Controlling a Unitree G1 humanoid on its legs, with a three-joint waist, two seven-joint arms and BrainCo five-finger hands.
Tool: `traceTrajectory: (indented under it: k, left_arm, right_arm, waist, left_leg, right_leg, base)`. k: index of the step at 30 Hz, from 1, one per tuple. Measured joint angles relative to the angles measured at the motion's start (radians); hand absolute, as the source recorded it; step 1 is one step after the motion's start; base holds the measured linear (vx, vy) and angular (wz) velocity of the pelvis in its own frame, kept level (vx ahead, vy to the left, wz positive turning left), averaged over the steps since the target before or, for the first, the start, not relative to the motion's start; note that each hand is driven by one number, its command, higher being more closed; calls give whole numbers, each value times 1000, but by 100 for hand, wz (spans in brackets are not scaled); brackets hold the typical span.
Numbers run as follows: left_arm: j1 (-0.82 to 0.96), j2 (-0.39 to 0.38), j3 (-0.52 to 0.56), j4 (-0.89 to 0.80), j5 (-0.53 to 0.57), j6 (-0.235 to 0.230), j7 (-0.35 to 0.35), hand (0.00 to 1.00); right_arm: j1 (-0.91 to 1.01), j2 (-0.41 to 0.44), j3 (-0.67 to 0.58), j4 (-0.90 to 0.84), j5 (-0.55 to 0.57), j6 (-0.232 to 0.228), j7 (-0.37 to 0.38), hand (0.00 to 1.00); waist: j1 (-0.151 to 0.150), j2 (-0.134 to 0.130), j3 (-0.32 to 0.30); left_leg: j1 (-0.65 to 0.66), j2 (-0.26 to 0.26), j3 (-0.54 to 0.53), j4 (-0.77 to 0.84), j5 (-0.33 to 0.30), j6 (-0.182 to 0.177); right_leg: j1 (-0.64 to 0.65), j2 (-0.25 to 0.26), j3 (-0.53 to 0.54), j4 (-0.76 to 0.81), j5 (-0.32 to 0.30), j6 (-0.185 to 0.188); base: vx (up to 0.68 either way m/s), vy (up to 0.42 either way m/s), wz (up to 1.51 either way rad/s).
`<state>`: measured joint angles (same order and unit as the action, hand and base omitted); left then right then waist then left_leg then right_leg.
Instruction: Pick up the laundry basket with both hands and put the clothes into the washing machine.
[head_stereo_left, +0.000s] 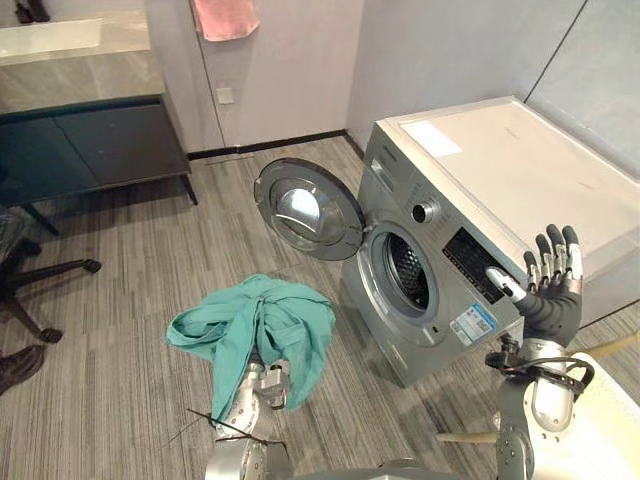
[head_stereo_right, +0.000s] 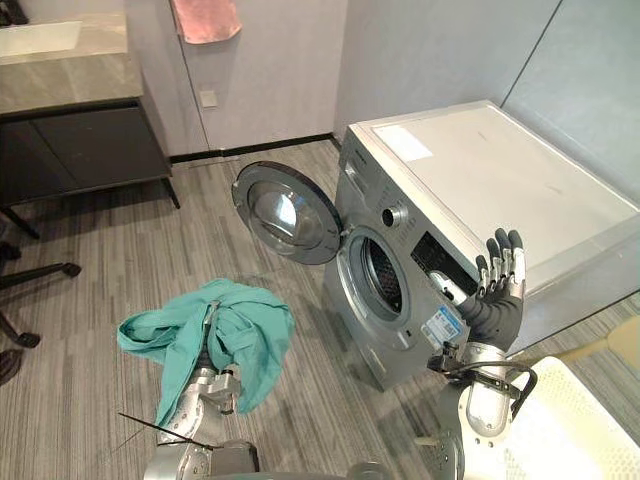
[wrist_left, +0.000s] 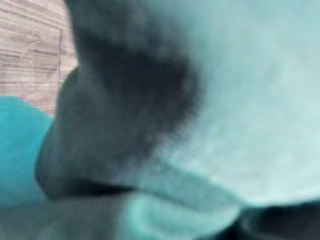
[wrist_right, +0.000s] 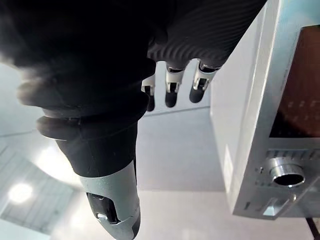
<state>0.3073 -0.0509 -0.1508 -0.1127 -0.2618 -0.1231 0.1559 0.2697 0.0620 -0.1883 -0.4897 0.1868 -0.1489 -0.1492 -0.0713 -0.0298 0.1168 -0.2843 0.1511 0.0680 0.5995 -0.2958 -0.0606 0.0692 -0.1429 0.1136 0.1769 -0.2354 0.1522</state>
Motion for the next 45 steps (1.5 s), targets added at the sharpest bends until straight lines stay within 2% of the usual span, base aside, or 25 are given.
traceTrajectory:
  k: [3, 4, 5, 6, 8, 10, 12, 13, 14, 16, 17, 18, 21, 23, 24, 25, 26, 27, 31, 32, 35, 39, 43, 44, 45]
  left_arm:
    - [-4, 3, -36, 0, 0, 1, 0, 100]
    - [-4, 6, -38, -3, 0, 0, -1, 100]
    - [-4, 16, -38, -3, 0, 0, 0, 100]
    - [-4, 22, -38, -3, 0, 1, 0, 100]
    - [-4, 41, -41, -4, 0, 2, 1, 100]
    - [-5, 41, -43, -4, 0, 1, 0, 100]
    - [-4, 40, -44, -4, -1, 1, -1, 100]
    - [-1, 40, -44, -2, -1, 2, -1, 100]
    - [1, 26, -57, 14, -1, 9, -2, 100]
    - [9, 6, -61, 10, 1, 8, -10, 100]
    - [7, -5, -60, 10, 1, 8, -18, 100]
    - [9, -5, -65, 7, 1, 8, -26, 100]
    - [21, -4, -79, 3, 1, 4, -29, 100]
    - [22, -3, -73, 4, 1, 5, -28, 100]
    - [25, -6, -73, 5, 2, 6, -23, 100]
    - [29, -7, -73, 5, 1, 6, -23, 100]
    - [41, -2, -68, 6, 1, 5, -26, 100]
    - [41, 3, -57, 7, 1, 6, -24, 100]
    - [25, 16, -64, 11, 1, 6, -21, 100]
    - [29, 18, -57, 12, 1, 5, -19, 100]
    - [39, 18, -33, 13, 1, 1, -15, 100]
    - [41, 2, -45, 24, 1, 1, -1, 100]
    - [39, -7, -36, 28, 0, 1, 1, 100]
    - [36, -4, -26, 28, -2, 0, 2, 100]
    - [35, -5, -5, 29, -2, 0, 3, 100]
  right_arm:
    - [-4, -3, 4, 5, -21, 1, -1, 0]
    - [-18, -1, 32, 31, -41, 1, -2, 0]
    - [-33, -1, 54, 66, -44, 5, -2, 0]
    - [-41, -1, 66, 86, -48, 6, -2, 0]
    - [-45, -1, 111, 141, -63, 12, 1, 0]
    - [-46, -1, 121, 143, -62, 17, 14, 0]
    - [-46, -1, 121, 145, -61, 18, 23, 0]
    - [-43, -2, 123, 149, -58, 20, 23, 0]
    - [-26, -17, 124, 152, -56, 25, 22, 0]
    - [-23, -34, 132, 152, -50, 31, 22, 0]
    - [-25, -39, 138, 149, -48, 35, 22, 0]
    - [-18, -46, 166, 133, -47, 41, 21, 0]
    - [-9, -44, 199, 45, -41, 35, 19, 0]
    - [-29, -42, 196, 39, -41, 25, 18, 0]
    - [-35, -43, 195, 46, -41, 25, 16, 0]
    - [-32, -43, 195, 46, -40, 25, 17, 0]
    - [-28, -47, 194, 51, -39, 23, 18, 0]
    - [-24, -25, 193, 52, -39, 23, 17, 0]
    - [-20, -9, 186, 53, -40, 22, 20, 0]
    - [-23, -10, 185, 54, -40, 21, 21, 0]
    - [-28, -13, 182, 82, -42, 21, 22, 0]
    - [-3, -14, 165, 84, -43, 22, 19, 0]
    - [27, -11, 162, 62, -80, 30, 15, 0]
    - [32, -8, 170, 52, -82, 31, 14, 0]
    - [32, -3, 174, 45, -86, 33, 12, 0]
  waist:
    - [-3, 10, 4]
    - [10, 16, 9]
    - [13, 11, 13]
    - [12, 8, 17]
    - [1, 12, 28]
    - [3, 11, 22]
    - [0, 9, 19]
    - [-2, -4, 12]
    - [-16, 35, 11]
    - [-8, 70, 9]
    - [-8, 75, 14]
    - [1, 65, 23]
    - [35, 65, 23]
    - [47, 63, 25]
    - [59, 68, 21]
    - [61, 90, 9]
    - [56, 101, -11]
    - [29, 73, -15]
    - [33, 18, -27]
    - [34, 25, -24]
    - [35, 12, -39]
    - [26, 39, -30]
    - [33, 44, -33]
    - [38, 38, -35]
    - [45, 41, -33]
  left_leg:
    - [30, -31, 59, 14, -59, 30]
    - [60, -36, 106, -1, -69, 47]
    - [104, -49, 139, -23, -76, 59]
    - [131, -53, 149, -35, -79, 67]
    - [228, -63, 159, -106, -78, 99]
    - [272, -62, 159, -179, -60, 96]
    - [292, -60, 170, -236, -32, 73]
    - [299, -61, 169, -233, -25, 59]
    - [304, -45, 132, -211, -18, 42]
    - [312, -22, 125, -167, 3, 16]
    - [294, -10, 125, -75, 24, 23]
    - [205, 29, 109, 192, 104, 79]
    - [66, 74, 57, 391, 70, 108]
    - [-1, 54, -33, 323, 39, 81]
    - [16, 44, -94, 164, 50, 61]
    - [37, 54, -110, 63, 102, 40]
    - [64, 77, -128, -36, 96, -36]
    - [88, 73, -109, -71, 74, -44]
    - [122, 42, -42, -123, 74, -43]
    - [170, 36, -9, -180, 74, -43]
    - [209, 25, 30, -230, 73, -43]
    - [175, 24, -39, -222, 69, -44]
    - [192, 45, 92, -249, 55, -32]
    - [194, 53, 145, -246, 51, -26]
    - [194, 61, 203, -252, 46, -16]
  right_leg:
    - [-47, -43, 31, 133, -28, -18]
    - [-138, -53, 33, 304, -16, -39]
    - [-206, -67, 26, 451, 13, -84]
    - [-233, -73, 18, 514, 34, -110]
    - [-272, -73, -86, 600, 3, -111]
    - [-300, -23, -155, 506, -25, -113]
    - [-336, 45, -192, 355, -14, -116]
    - [-337, 93, -184, 253, 79, -154]
    - [-296, 110, -197, 227, 114, -160]
    - [-252, 118, -222, 214, 106, -168]
    - [-212, 123, -227, 204, 96, -167]
    - [-127, 127, -227, 160, 87, -178]
    - [-18, 139, -184, 60, 86, -179]
    - [-20, 141, -134, 55, 87, -179]
    - [-24, 148, -96, 53, 87, -178]
    - [-23, 162, -78, 46, 87, -173]
    - [-23, 185, -45, 21, 82, -145]
    - [-28, 171, -29, 7, 79, -134]
    - [-55, 128, 22, 8, 97, -105]
    - [-55, 119, 45, 5, 101, -99]
    - [-77, 118, 116, -5, 105, -91]
    - [-145, 132, 182, -8, 133, -60]
    - [-195, 140, 271, -63, 205, -31]
    - [-219, 118, 223, -77, 210, -55]
    - [-251, 74, 72, -61, 198, -102]
  base:
    - [89, 226, -44]
    - [91, 228, -83]
    - [131, 227, -79]
    - [195, 216, -46]
    - [236, 95, -19]
    - [262, 30, -1]
    - [290, -28, 16]
    - [360, -70, 43]
    - [384, -53, 36]
    - [398, -51, 22]
    - [495, -109, 13]
    - [389, -105, 3]
    - [253, -15, -35]
    - [226, 120, -84]
    - [189, 197, -109]
    - [232, 314, -117]
    - [243, 285, -77]
    - [220, 270, -55]
    - [48, 160, -36]
    - [13, 117, -46]
    - [-36, 41, -67]
    - [-101, -36, -62]
    - [-128, 29, -96]
    - [-235, 11, -138]
    - [-207, -39, -144]
